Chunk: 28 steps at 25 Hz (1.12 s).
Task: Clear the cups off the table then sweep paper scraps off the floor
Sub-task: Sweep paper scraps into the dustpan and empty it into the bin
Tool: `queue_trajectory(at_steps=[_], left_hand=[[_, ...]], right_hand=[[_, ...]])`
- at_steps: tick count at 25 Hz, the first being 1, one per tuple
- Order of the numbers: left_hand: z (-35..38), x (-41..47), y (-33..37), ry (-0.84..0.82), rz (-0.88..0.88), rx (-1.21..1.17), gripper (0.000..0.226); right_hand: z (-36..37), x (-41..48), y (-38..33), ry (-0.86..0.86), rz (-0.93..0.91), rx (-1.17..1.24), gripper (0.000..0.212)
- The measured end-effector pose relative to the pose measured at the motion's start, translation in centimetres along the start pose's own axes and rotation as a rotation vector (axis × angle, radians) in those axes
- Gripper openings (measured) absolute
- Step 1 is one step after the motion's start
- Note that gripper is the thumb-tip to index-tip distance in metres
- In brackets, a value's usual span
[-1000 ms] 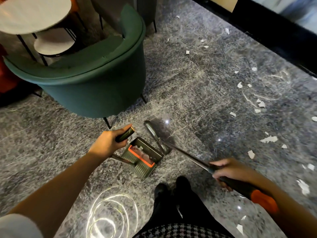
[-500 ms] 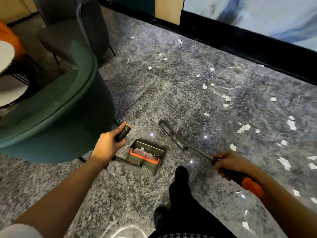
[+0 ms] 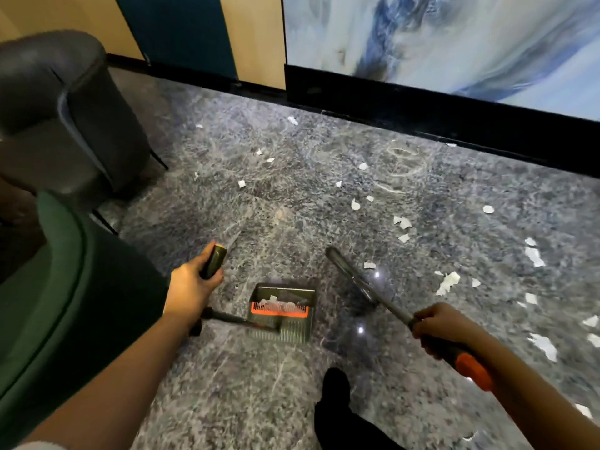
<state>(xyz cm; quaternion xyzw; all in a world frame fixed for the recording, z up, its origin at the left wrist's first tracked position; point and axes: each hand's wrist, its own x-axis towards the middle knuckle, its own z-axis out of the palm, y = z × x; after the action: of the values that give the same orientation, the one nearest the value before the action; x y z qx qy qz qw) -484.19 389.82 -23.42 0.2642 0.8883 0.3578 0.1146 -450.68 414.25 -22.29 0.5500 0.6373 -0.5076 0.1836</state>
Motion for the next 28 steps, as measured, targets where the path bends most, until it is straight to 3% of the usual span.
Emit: queue_trajectory(at_steps=[7, 11, 17, 21, 28], left_hand=[[-0.7, 16.7, 3.5, 0.162, -0.079, -0.029, 0.059], [-1.0, 27.6, 3.2, 0.199, -0.114, -0.065, 0.058], [-1.8, 46.0, 3.5, 0.143, -0.111, -0.069, 0.056], [-2.1, 58.2, 4.8, 0.094, -0.059, -0.020, 0.057], [0.9, 79.2, 6.3, 0.159, -0.095, -0.010, 0.059]], right_hand=[[-7.7, 10.6, -15.6, -0.003, -0.020, 0.035, 0.007], [-10.0, 18.2, -26.1, -0.008, -0.043, 0.027, 0.016], [-12.7, 28.6, -43.8, -0.045, -0.100, 0.020, 0.021], [-16.4, 35.0, -54.9, -0.046, -0.129, 0.030, 0.009], [-26.0, 50.9, -72.7, -0.040, -0.153, -0.050, 0.008]])
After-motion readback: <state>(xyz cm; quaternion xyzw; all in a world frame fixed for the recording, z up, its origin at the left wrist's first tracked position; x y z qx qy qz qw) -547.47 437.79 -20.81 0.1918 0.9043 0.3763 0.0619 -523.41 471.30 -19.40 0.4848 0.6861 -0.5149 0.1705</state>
